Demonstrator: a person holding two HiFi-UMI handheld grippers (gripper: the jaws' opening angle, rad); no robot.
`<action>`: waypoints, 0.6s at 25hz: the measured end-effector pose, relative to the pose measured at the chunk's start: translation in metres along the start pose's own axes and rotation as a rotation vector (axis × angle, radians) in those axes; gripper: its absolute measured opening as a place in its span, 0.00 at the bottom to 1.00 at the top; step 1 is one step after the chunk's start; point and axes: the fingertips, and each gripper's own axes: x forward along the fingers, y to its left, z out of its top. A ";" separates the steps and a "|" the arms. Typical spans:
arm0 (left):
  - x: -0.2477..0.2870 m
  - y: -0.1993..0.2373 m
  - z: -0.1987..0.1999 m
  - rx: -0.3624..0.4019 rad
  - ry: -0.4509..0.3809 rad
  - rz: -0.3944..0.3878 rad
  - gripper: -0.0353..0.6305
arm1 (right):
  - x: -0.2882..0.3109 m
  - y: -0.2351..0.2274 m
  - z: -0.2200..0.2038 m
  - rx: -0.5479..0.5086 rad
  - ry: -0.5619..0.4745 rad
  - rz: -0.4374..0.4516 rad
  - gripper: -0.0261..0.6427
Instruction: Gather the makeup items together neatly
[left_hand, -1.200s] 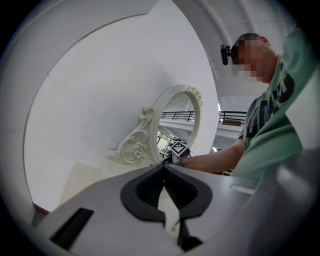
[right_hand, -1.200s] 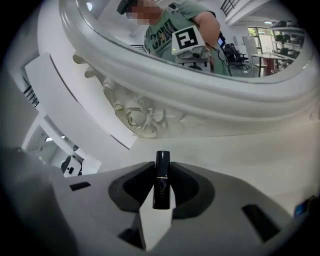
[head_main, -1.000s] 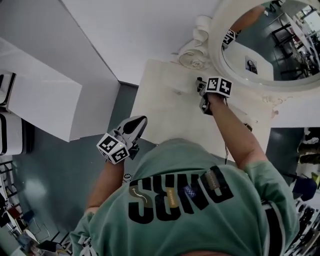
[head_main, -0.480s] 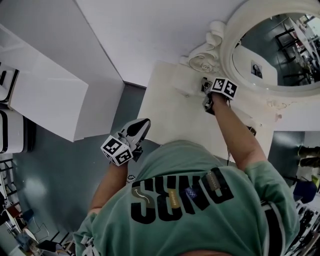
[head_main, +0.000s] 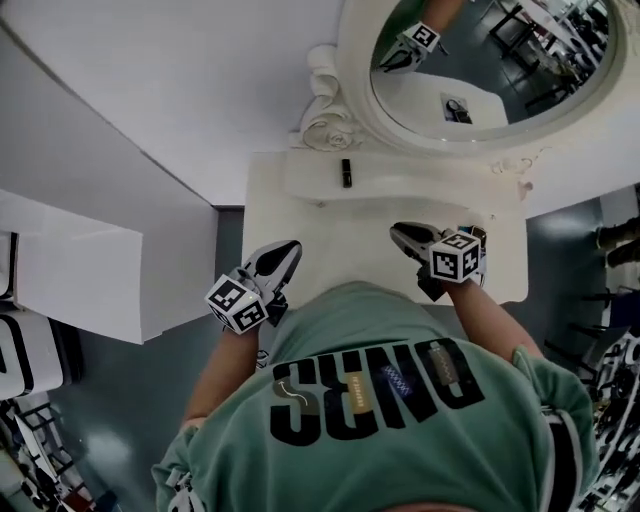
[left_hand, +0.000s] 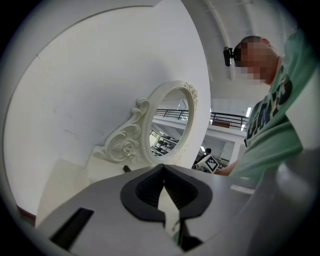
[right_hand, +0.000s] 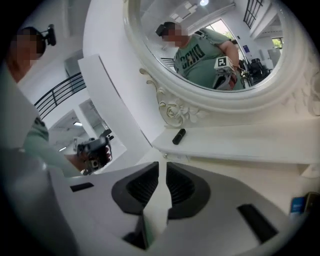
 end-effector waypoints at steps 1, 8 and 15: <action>0.016 -0.006 0.000 0.007 0.011 -0.026 0.07 | -0.018 -0.003 -0.010 -0.022 -0.010 -0.010 0.08; 0.122 -0.065 -0.014 0.037 0.077 -0.147 0.07 | -0.113 -0.053 -0.040 -0.024 -0.106 -0.076 0.03; 0.202 -0.129 -0.041 0.056 0.129 -0.154 0.07 | -0.186 -0.126 -0.053 -0.062 -0.114 -0.102 0.03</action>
